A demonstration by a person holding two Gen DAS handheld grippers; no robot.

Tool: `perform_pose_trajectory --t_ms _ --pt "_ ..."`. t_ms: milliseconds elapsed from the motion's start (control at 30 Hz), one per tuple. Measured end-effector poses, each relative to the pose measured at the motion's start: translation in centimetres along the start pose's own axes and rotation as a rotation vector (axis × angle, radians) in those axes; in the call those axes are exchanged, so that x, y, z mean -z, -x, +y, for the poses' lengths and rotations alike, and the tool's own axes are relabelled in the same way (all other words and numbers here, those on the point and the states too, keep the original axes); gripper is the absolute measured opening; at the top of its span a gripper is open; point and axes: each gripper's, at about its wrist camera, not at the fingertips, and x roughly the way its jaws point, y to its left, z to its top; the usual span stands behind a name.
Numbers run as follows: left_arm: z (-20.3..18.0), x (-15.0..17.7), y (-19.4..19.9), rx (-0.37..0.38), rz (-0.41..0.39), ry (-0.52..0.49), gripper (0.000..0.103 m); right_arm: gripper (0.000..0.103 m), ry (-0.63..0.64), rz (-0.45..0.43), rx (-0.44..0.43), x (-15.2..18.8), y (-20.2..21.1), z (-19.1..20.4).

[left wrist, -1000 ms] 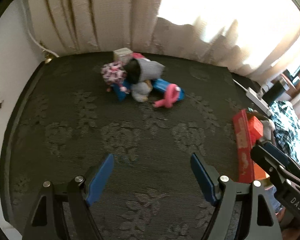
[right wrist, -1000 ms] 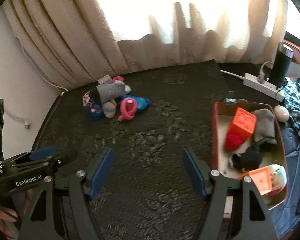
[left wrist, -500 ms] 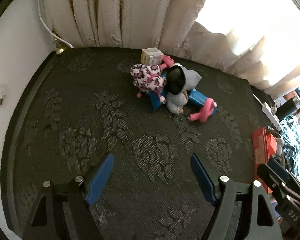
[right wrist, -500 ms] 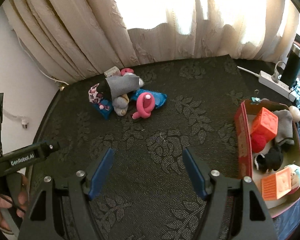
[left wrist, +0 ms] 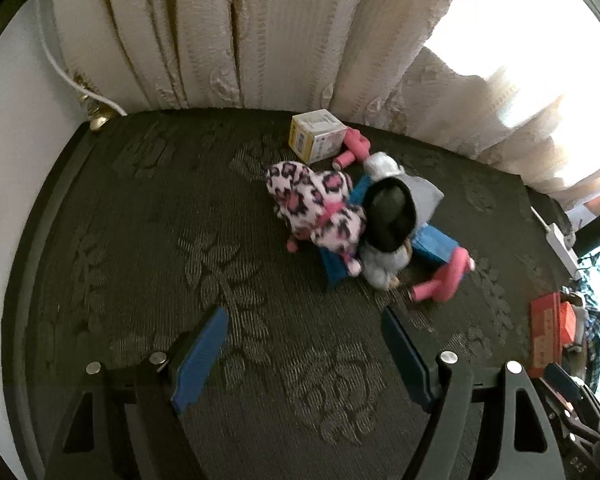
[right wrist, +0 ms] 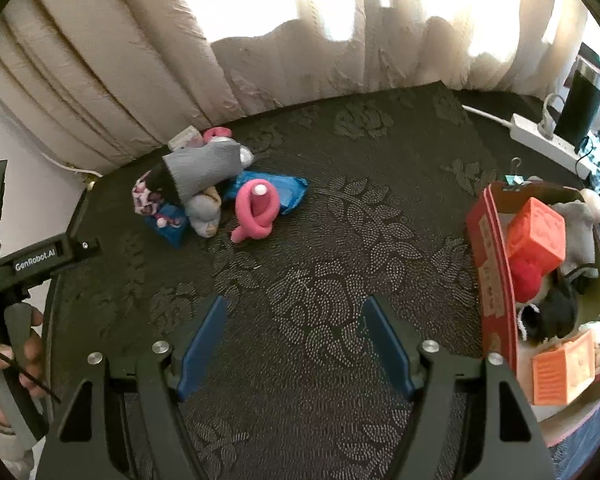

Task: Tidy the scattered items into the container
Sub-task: 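Grasp the pink-leopard plush with the left gripper while the right gripper grasps the pink ring toy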

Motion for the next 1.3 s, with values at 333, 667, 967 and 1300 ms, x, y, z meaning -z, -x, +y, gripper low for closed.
perform_pose_trajectory --t_ms 333,667,967,1300 --pt "0.2 -4.0 -4.4 0.0 0.021 -0.106 0.081 0.075 -0.012 0.043 0.0 -1.4 -3.4 0.4" --pt "-0.2 -5.1 -6.9 0.069 0.051 -0.149 0.081 0.075 -0.023 0.066 -0.017 -3.1 -6.3 1.3" --pt "0.4 -5.9 -8.7 0.088 0.056 -0.147 0.081 0.075 -0.008 0.063 -0.045 -5.2 -8.7 2.9" --pt "-0.2 -5.5 -8.5 0.126 0.033 -0.157 0.059 0.075 -0.034 0.054 -0.048 -7.2 -11.3 2.6"
